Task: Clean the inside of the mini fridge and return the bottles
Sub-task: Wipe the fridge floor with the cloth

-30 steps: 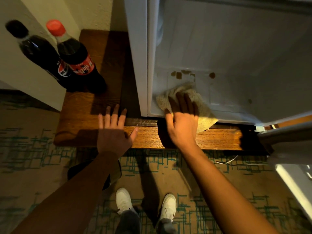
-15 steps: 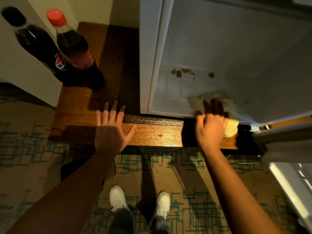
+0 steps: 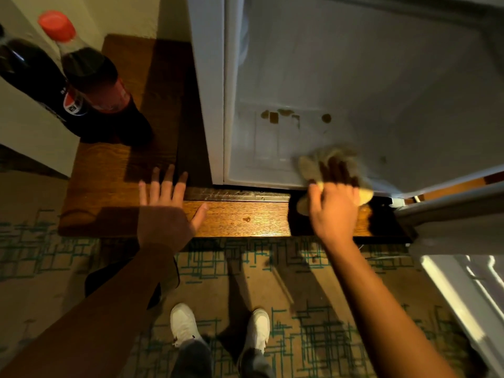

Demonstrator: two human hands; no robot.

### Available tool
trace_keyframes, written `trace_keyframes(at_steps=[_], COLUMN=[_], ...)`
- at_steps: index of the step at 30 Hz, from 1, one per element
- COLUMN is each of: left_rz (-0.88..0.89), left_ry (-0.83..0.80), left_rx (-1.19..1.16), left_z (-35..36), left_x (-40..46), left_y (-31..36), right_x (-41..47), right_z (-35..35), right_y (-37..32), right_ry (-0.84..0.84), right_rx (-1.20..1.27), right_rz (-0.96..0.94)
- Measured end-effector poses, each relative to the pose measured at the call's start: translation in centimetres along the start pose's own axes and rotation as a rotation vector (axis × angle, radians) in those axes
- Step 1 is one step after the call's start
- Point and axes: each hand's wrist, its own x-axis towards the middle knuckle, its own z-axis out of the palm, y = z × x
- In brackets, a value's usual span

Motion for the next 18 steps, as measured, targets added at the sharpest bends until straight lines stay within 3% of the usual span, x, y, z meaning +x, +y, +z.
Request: trace_keyframes(at_steps=[2, 7, 11, 18], left_rz=[-0.003, -0.003, 0.0, -0.003], left_ry=[-0.012, -0.02, -0.022, -0.041], left_rx=[0.019, 0.025, 0.026, 0.041], left_z=[0.0, -0.1, -0.1, -0.1], left_x=[0.0, 0.0, 0.1, 0.2], left_y=[-0.1, 0.0, 0.1, 0.0], right_x=[1.3, 5.3, 7.4, 0.7], right_z=[0.0, 1.6, 1.8, 0.2], right_y=[1.6, 1.2, 0.1, 0.6], right_ry=[-0.067, 0.005, -0.054, -0.074], right_rx=[-0.065, 0.001, -0.019, -0.075], right_rz=[0.083, 0.027, 0.08, 0.0])
